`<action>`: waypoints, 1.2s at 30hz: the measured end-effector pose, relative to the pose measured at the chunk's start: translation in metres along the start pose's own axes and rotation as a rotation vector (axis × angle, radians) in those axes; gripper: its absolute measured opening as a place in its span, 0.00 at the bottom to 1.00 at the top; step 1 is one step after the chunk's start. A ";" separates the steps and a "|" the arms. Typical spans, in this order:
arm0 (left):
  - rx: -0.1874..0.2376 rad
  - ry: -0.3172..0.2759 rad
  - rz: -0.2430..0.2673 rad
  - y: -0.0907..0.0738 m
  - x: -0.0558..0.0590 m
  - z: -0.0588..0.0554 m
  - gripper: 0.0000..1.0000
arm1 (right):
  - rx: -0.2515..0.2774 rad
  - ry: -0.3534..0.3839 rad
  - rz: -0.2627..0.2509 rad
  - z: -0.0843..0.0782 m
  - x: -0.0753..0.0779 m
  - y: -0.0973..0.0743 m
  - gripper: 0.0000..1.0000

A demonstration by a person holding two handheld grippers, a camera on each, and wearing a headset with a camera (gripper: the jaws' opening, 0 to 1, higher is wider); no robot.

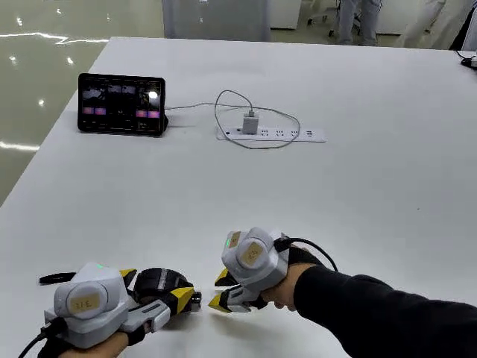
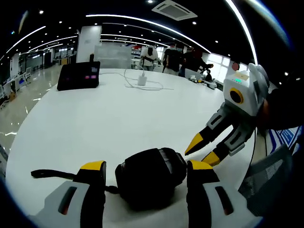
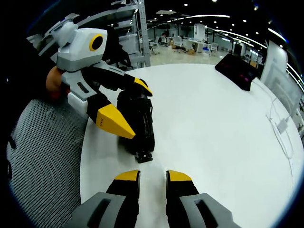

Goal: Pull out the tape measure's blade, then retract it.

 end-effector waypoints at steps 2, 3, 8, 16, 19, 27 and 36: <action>-0.017 0.025 -0.024 -0.002 0.002 -0.001 0.66 | 0.012 0.006 -0.015 -0.001 0.002 -0.008 0.19; -0.026 0.032 -0.039 -0.002 0.002 -0.002 0.67 | 0.017 0.007 -0.020 -0.002 0.003 -0.010 0.19; -0.067 0.074 -0.120 -0.005 0.008 -0.004 0.78 | 0.037 0.033 -0.045 -0.011 0.006 -0.027 0.22; -0.103 0.098 -0.171 -0.009 -0.002 -0.004 0.89 | 0.035 0.044 -0.089 -0.036 0.000 -0.051 0.28; -0.091 0.107 -0.181 -0.011 -0.008 -0.002 0.97 | 0.041 0.044 -0.089 -0.045 0.000 -0.063 0.32; -0.117 0.195 -0.194 -0.026 -0.026 -0.009 0.99 | 0.096 0.109 -0.128 -0.066 0.004 -0.096 0.43; -0.190 0.273 -0.194 -0.046 -0.035 -0.022 0.99 | 0.133 0.180 -0.183 -0.098 0.009 -0.126 0.55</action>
Point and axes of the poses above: the centre of the closed fingertips' face, and the gripper's own axes: y roughly forward along the fingers, x roughly to its right, z roughly out of its top, the point moved 1 cm from there along -y, roughly backward along the fingers, and after that the axes turned 2 degrees about -y, right-handed, at the moved point
